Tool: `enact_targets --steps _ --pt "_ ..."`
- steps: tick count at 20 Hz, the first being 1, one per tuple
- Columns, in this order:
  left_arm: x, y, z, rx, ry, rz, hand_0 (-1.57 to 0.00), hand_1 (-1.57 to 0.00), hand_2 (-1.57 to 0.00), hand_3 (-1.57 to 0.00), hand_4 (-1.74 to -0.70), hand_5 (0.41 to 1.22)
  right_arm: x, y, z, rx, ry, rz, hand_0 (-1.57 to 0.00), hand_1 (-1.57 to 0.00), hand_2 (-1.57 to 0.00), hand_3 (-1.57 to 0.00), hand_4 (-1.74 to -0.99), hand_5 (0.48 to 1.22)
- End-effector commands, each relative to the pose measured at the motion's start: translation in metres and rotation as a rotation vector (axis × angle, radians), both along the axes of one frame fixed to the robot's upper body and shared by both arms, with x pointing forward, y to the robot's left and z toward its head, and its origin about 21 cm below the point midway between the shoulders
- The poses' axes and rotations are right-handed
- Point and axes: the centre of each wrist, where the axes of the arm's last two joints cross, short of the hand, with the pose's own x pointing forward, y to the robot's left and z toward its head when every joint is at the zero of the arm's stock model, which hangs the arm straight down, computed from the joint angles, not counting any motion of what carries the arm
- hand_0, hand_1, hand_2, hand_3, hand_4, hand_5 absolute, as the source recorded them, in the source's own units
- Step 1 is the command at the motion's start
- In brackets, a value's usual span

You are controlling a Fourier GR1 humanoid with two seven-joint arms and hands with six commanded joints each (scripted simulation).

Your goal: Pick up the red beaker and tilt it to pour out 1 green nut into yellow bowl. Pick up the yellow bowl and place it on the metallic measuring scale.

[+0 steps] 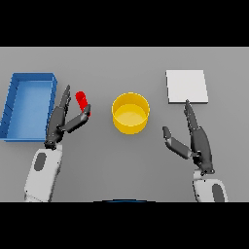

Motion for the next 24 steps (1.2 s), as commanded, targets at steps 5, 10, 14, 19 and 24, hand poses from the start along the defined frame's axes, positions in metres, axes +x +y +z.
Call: enact_targets --steps 5,10,14,19,24 --pt "0.019 -0.009 -0.009 0.007 -0.016 -0.010 0.00 0.00 0.00 0.00 -1.21 0.636 0.000 -0.001 -0.003 -0.011 0.014 -0.008 0.00 0.00 0.00 0.00 -1.247 0.673" --pt "0.039 -0.022 -0.009 0.056 -0.049 -0.026 0.00 0.00 0.00 0.00 -1.26 0.664 -0.003 -0.002 0.000 0.009 0.011 0.006 0.00 0.00 0.00 0.00 -1.264 0.690" --pt "0.052 -0.024 -0.010 0.071 -0.057 -0.020 0.00 0.00 0.00 0.00 -1.26 0.684 -0.007 -0.002 -0.003 0.003 -0.008 0.002 0.00 0.00 0.00 0.00 -1.261 0.690" --pt "0.060 -0.037 -0.014 0.032 -0.080 0.025 -0.57 -0.61 -0.60 -0.42 -1.42 0.860 -0.002 0.001 -0.001 -0.020 -0.004 -0.008 0.00 0.00 0.00 0.00 -1.247 0.688" --pt "0.059 -0.041 -0.022 0.010 -0.175 -0.012 -1.24 -1.25 -1.25 -1.11 -1.57 1.103 0.000 -0.001 -0.004 -0.016 0.000 -0.011 0.00 0.00 0.00 0.00 -1.233 0.686"
